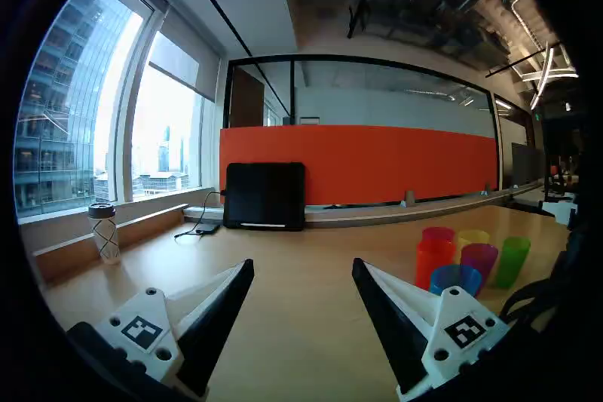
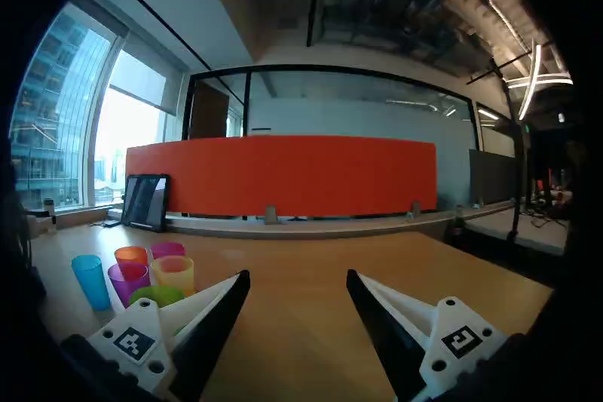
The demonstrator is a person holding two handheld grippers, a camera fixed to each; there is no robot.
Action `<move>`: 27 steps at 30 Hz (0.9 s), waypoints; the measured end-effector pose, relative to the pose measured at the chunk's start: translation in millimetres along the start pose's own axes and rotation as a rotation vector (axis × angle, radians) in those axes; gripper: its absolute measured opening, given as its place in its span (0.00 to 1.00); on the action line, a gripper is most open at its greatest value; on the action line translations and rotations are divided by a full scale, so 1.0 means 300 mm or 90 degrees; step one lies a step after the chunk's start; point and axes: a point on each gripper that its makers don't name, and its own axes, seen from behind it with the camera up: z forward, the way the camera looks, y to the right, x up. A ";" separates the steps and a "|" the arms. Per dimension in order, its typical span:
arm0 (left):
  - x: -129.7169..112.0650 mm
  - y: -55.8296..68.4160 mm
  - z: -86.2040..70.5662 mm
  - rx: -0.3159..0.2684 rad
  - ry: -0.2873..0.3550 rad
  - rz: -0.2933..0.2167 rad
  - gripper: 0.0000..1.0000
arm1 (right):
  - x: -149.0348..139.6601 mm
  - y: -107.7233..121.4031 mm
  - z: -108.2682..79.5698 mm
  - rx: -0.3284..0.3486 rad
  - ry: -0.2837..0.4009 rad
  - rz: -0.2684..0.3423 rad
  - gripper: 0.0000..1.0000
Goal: Pour water
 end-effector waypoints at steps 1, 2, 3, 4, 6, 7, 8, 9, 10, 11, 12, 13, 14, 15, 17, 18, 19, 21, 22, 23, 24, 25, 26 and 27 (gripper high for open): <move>0.000 0.000 0.000 0.000 0.000 0.000 0.97 | 0.000 0.000 0.000 0.000 0.000 0.000 0.99; 0.000 -0.001 0.001 0.000 0.000 0.000 0.97 | -0.001 0.000 0.000 0.000 0.000 0.000 0.99; 0.000 -0.001 0.001 0.000 0.000 0.000 0.97 | -0.001 0.000 0.000 0.000 0.000 0.000 0.99; 0.000 0.000 0.000 0.000 0.000 0.000 0.97 | -0.001 0.000 0.001 0.000 0.000 0.000 0.99; 0.000 0.000 0.000 0.000 0.000 0.000 0.97 | -0.002 0.001 0.001 0.000 0.000 0.000 0.99; 0.000 0.001 0.000 0.000 0.000 0.000 0.97 | -0.002 0.001 0.001 0.000 0.000 0.000 0.99; 0.000 0.002 0.000 0.000 0.000 0.000 0.97 | -0.002 0.002 0.001 0.000 0.000 0.000 0.99; 0.000 0.002 0.000 0.000 0.000 0.000 0.97 | -0.002 0.002 0.001 0.000 0.000 0.000 0.99; 0.000 0.002 0.001 0.000 0.000 0.000 0.97 | -0.002 0.002 0.000 0.000 0.000 0.000 0.99; 0.000 0.002 0.001 0.000 0.000 0.000 0.97 | -0.003 0.002 0.000 0.000 0.000 0.000 0.99; -0.001 0.001 0.001 0.000 0.000 0.000 0.97 | -0.002 0.002 0.000 0.000 0.000 0.000 0.99; -0.001 0.001 0.001 0.000 0.000 0.000 0.97 | -0.002 0.001 0.000 0.000 0.000 0.000 0.99; -0.001 0.001 0.001 0.000 0.000 0.000 0.97 | -0.002 0.001 0.001 0.000 0.000 0.000 0.99; -0.001 0.000 0.001 0.000 0.000 0.000 0.97 | -0.002 0.001 0.001 0.000 0.000 0.000 0.99; -0.002 0.000 0.001 0.000 0.000 0.000 0.97 | -0.002 0.000 0.002 0.000 0.000 0.000 0.99; -0.002 0.000 0.002 0.000 0.000 0.000 0.97 | -0.002 0.000 0.002 0.000 0.000 0.000 0.99; -0.002 0.000 0.002 0.000 0.000 0.000 0.97 | -0.002 0.000 0.001 0.000 0.000 0.000 0.99; -0.002 0.000 0.002 0.000 0.000 0.000 0.97 | -0.003 0.000 0.001 0.000 0.000 0.000 0.99; -0.002 -0.001 0.002 0.000 0.000 0.000 0.97 | -0.002 0.000 0.001 0.000 0.000 0.000 0.99; -0.002 -0.001 0.002 0.000 0.000 0.000 0.97 | -0.002 0.000 0.000 0.000 0.000 0.000 0.99; -0.002 -0.001 0.002 0.000 0.000 0.000 0.97 | -0.002 0.000 0.001 0.000 0.000 0.000 0.99; -0.002 -0.001 0.002 0.000 0.000 0.000 0.97 | -0.002 -0.001 0.001 0.000 0.000 0.000 0.99; -0.002 -0.001 0.002 0.000 0.000 0.000 0.97 | -0.001 -0.001 0.001 0.000 0.000 0.000 0.99; -0.002 0.000 0.002 0.000 0.000 0.000 0.97 | -0.001 -0.001 0.001 0.000 0.000 0.000 0.99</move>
